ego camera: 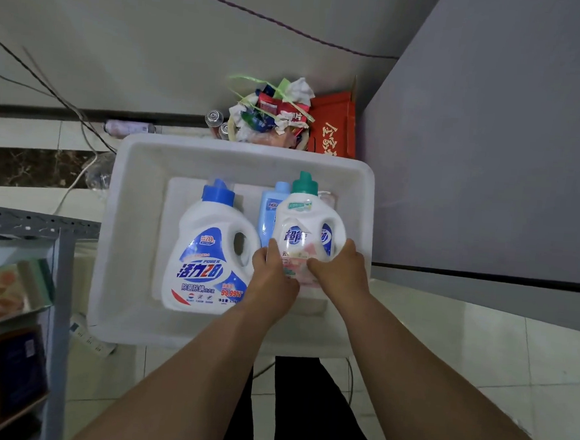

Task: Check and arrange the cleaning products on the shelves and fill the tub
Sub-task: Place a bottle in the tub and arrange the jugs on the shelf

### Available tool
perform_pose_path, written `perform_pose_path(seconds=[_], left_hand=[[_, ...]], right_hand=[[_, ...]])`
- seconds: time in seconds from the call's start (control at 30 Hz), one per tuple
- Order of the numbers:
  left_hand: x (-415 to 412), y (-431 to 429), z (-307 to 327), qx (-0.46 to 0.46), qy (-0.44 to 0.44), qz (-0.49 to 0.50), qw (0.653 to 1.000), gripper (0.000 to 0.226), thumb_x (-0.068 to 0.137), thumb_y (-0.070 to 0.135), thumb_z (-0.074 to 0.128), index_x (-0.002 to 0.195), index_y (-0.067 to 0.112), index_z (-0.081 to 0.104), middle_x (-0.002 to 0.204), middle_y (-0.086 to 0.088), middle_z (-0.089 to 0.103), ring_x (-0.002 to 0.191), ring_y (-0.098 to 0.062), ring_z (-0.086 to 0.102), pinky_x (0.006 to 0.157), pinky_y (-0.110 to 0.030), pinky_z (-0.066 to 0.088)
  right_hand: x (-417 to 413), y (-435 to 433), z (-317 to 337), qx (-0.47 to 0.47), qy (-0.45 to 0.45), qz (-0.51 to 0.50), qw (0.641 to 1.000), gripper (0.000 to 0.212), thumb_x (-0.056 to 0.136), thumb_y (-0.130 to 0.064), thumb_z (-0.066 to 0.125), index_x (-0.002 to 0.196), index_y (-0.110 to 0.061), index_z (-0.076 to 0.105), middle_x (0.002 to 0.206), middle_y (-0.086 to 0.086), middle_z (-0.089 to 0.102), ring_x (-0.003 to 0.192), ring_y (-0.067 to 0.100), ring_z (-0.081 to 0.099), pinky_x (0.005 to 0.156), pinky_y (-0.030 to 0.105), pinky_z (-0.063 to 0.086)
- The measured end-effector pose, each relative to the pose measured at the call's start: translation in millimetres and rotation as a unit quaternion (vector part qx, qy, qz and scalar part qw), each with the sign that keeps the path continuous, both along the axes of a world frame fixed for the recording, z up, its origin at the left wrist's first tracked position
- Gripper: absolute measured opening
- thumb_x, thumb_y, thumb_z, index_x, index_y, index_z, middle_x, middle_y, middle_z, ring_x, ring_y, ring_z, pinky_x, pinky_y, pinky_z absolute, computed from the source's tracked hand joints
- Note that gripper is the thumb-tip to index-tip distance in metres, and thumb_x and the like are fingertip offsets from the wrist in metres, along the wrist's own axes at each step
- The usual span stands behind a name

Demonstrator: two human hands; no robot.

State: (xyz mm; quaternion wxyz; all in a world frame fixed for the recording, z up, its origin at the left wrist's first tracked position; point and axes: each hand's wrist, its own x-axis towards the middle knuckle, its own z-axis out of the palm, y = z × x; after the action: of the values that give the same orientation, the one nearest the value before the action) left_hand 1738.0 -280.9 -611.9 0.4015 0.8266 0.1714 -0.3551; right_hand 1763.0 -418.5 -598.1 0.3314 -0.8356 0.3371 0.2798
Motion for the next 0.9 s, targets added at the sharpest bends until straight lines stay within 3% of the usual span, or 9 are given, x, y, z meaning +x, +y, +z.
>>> perform_pose_path(seconds=[0.13,0.23,0.33,0.5,0.7,0.83,0.9], left_hand=[[2.7,-2.8,-4.6,0.012,-0.048,-0.019,0.999,0.091,0.087,0.003,0.065,0.161,0.013,0.013,0.153,-0.013,0.022,0.129,-0.031,0.048,0.092,-0.027,0.046],[2.9,-2.2,-1.3,0.018,-0.078,-0.06,0.995,0.089,0.087,0.007,0.065,0.161,0.021,0.017,0.154,-0.009,0.024,0.135,-0.03,0.045,0.1,-0.037,0.048],[3.6,-5.7,-0.2,0.006,-0.082,-0.089,0.993,0.09,0.086,0.007,0.065,0.16,0.017,0.017,0.155,-0.009,0.026,0.14,-0.029,0.04,0.11,-0.041,0.043],[9.1,-9.6,0.9,0.013,-0.079,-0.086,0.993,0.085,0.09,0.013,0.066,0.159,0.017,0.017,0.155,-0.009,0.029,0.14,-0.03,0.042,0.111,-0.044,0.044],[15.7,0.7,20.2,0.028,-0.059,-0.176,0.982,0.074,0.096,0.01,0.057,0.16,0.014,0.02,0.162,-0.011,0.024,0.147,-0.03,0.034,0.114,-0.04,0.039],[19.1,23.8,53.3,0.029,-0.122,-0.232,0.965,0.046,0.093,0.007,0.053,0.139,0.012,0.049,0.136,-0.013,0.056,0.122,-0.032,0.055,0.099,-0.041,0.047],[17.8,43.9,78.7,0.06,-0.174,-0.266,0.946,0.045,0.089,0.014,0.049,0.134,0.012,0.054,0.124,-0.012,0.061,0.111,-0.035,0.058,0.091,-0.044,0.05]], right_hand=[[4.8,-5.0,-5.3,0.009,0.001,0.01,1.0,0.084,0.076,-0.037,0.078,0.146,-0.011,0.039,0.134,0.012,0.052,0.112,0.03,0.062,0.093,0.045,0.057],[3.6,-6.0,-5.5,0.01,0.006,0.032,0.999,0.067,0.08,-0.028,0.073,0.139,-0.012,0.045,0.133,0.01,0.051,0.113,0.03,0.06,0.088,0.038,0.054],[-0.3,-4.0,-7.2,0.032,0.013,0.045,0.998,0.053,0.08,-0.02,0.069,0.13,-0.014,0.052,0.124,0.008,0.064,0.105,0.028,0.065,0.08,0.033,0.053],[-0.7,-1.7,-7.1,0.05,0.001,0.07,0.996,0.047,0.083,-0.019,0.065,0.128,-0.019,0.052,0.122,0.004,0.069,0.106,0.027,0.066,0.077,0.03,0.048],[-2.2,6.5,6.9,0.063,-0.022,0.078,0.995,0.049,0.095,-0.019,0.057,0.144,-0.021,0.05,0.137,0.003,0.062,0.112,0.021,0.064,0.082,0.028,0.05],[-16.8,16.6,49.1,0.045,-0.056,0.132,0.989,0.053,0.1,-0.016,0.054,0.151,-0.016,0.046,0.15,0.006,0.053,0.131,0.024,0.054,0.103,0.029,0.043],[-30.1,23.5,77.9,0.022,-0.107,0.175,0.979,0.051,0.096,-0.017,0.06,0.147,-0.013,0.053,0.148,0.007,0.055,0.134,0.025,0.053,0.107,0.027,0.037]])
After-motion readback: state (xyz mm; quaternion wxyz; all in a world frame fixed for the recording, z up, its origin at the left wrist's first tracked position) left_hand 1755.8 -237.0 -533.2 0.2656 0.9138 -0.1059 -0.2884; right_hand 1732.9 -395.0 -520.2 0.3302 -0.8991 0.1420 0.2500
